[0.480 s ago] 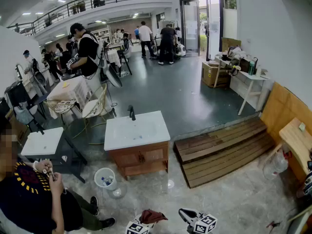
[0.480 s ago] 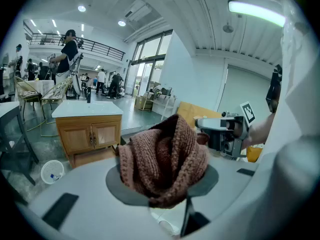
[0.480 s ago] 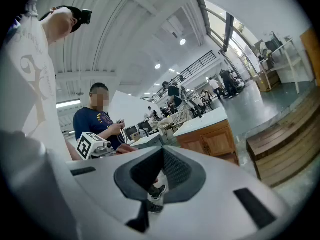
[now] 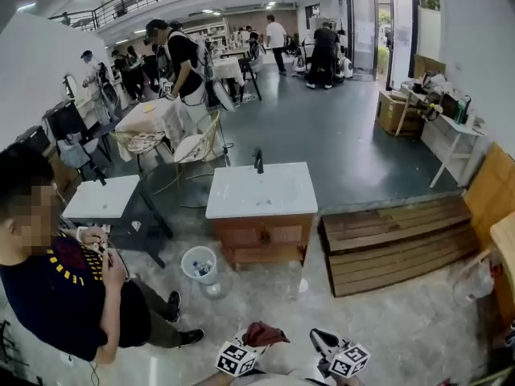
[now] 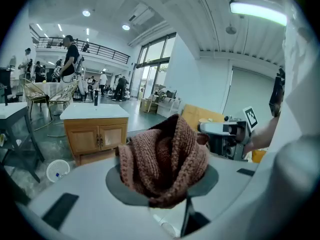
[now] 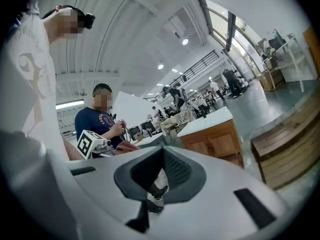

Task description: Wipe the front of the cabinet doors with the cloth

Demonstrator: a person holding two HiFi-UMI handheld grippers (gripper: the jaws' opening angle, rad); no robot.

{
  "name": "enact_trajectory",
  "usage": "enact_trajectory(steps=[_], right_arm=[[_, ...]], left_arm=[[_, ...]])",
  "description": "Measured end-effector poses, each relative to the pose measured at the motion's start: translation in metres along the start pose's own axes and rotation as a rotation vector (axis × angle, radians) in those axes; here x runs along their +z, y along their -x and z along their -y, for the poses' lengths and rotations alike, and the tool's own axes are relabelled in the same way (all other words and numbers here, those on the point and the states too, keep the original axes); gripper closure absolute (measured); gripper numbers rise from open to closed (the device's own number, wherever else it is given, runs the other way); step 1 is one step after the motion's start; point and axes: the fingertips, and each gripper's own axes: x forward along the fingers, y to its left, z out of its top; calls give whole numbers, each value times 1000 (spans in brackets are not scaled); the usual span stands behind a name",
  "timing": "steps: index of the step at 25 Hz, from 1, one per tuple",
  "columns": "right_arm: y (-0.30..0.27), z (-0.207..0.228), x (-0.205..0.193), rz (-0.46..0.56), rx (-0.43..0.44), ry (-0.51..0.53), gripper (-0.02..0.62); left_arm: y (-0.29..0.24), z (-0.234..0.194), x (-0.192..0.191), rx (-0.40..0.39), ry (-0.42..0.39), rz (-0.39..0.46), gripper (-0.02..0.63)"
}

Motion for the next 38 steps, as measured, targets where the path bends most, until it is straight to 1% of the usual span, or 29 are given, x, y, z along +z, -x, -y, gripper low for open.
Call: enact_trajectory(steps=[3, 7, 9, 12, 17, 22, 25, 28, 33, 38], right_arm=[[-9, 6, 11, 1, 14, 19, 581], [-10, -4, 13, -39, 24, -7, 581], [-17, -7, 13, -49, 22, -15, 581], [-32, -10, 15, -55, 8, -22, 581], [-85, -26, 28, -50, -2, -12, 581], [-138, -33, 49, -31, -38, 4, 581], [-165, -41, 62, -20, -49, 24, 581], [-188, -46, 66, -20, -57, 34, 581], [-219, -48, 67, -48, -49, 40, 581], [-250, -23, 69, -80, -28, 29, 581]], left_arm=[[1, -11, 12, 32, -6, 20, 454], [22, -10, 11, 77, 54, 20, 454], [26, -17, 7, 79, 76, 8, 454], [28, -30, 5, 63, 84, -4, 454], [36, -86, 34, 55, 56, 30, 454], [44, -137, 55, 40, 55, 64, 454], [49, -160, 69, 35, 30, 80, 454], [54, -183, 77, 42, 16, 96, 454], [61, -223, 82, 88, 73, 123, 454], [48, -264, 89, 156, 117, 131, 454]])
